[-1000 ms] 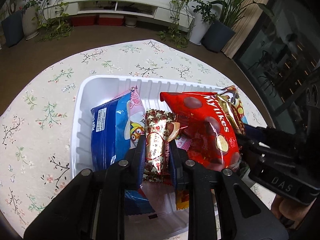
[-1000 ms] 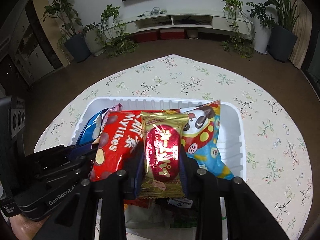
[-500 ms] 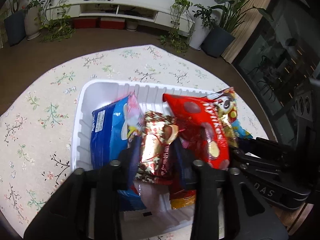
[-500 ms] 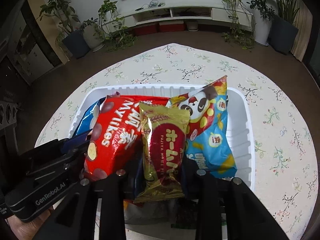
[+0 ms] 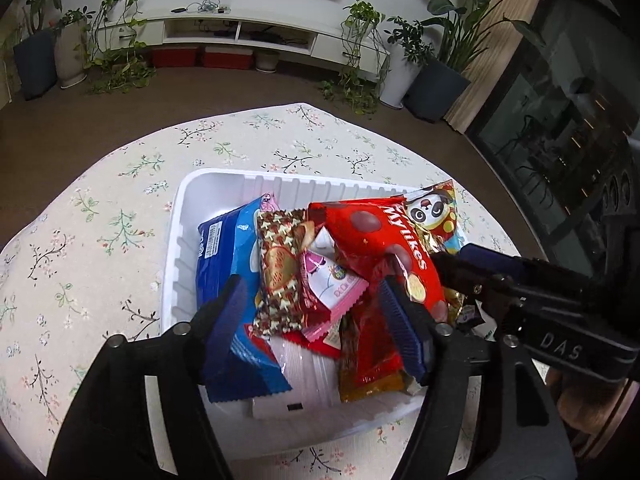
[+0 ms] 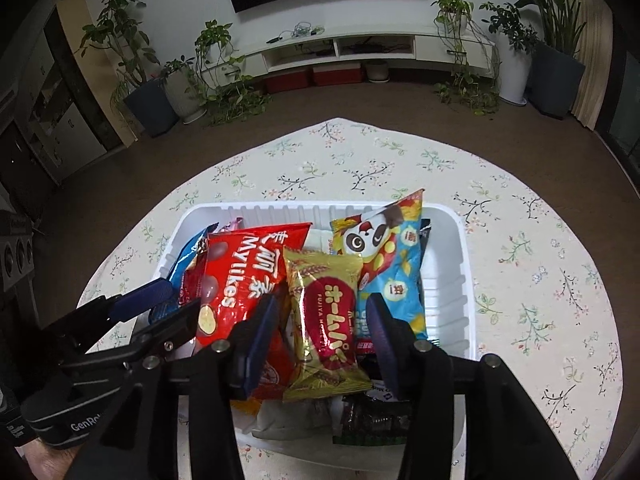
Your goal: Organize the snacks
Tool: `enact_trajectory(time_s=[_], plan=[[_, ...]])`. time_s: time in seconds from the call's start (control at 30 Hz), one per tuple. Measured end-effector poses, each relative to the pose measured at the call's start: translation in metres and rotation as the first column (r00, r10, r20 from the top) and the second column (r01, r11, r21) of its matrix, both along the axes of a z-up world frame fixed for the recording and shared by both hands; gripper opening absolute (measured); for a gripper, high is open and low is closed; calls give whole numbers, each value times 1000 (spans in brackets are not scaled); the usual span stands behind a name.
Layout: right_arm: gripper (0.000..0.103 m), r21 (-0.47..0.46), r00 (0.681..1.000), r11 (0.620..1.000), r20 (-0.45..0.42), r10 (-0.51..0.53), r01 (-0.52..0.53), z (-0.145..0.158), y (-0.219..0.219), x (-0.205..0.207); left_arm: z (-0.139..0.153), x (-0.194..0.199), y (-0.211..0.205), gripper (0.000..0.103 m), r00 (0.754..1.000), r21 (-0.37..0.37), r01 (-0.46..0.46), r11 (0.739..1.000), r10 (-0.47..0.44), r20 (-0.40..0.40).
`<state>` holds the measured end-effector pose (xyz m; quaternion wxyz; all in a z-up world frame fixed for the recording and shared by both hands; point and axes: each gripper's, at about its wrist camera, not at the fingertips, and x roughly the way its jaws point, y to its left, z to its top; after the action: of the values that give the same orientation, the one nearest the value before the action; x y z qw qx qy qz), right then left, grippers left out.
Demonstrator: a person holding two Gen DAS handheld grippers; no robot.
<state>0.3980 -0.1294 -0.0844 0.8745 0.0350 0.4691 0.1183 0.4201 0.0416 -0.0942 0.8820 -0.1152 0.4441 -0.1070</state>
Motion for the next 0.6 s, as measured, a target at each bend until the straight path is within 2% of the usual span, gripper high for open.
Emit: enact_trajectory(time_s=[0.27, 0.43, 0.53, 0.6], plan=[[57, -9, 999, 1000, 50, 0, 0, 17, 3, -18, 21, -28, -2, 77, 999, 9, 4, 1000, -5, 37], [69, 2, 994, 1000, 109, -23, 23, 34, -4, -39, 39, -56, -1, 103, 997, 25, -19, 1000, 17, 79], [80, 25, 983, 998, 178, -55, 52, 49, -16, -61, 54, -81, -3, 103, 991, 55, -18, 998, 10, 132], [85, 37, 966, 997, 246, -81, 74, 60, -24, -79, 68, -107, -6, 103, 981, 71, -11, 997, -3, 195]])
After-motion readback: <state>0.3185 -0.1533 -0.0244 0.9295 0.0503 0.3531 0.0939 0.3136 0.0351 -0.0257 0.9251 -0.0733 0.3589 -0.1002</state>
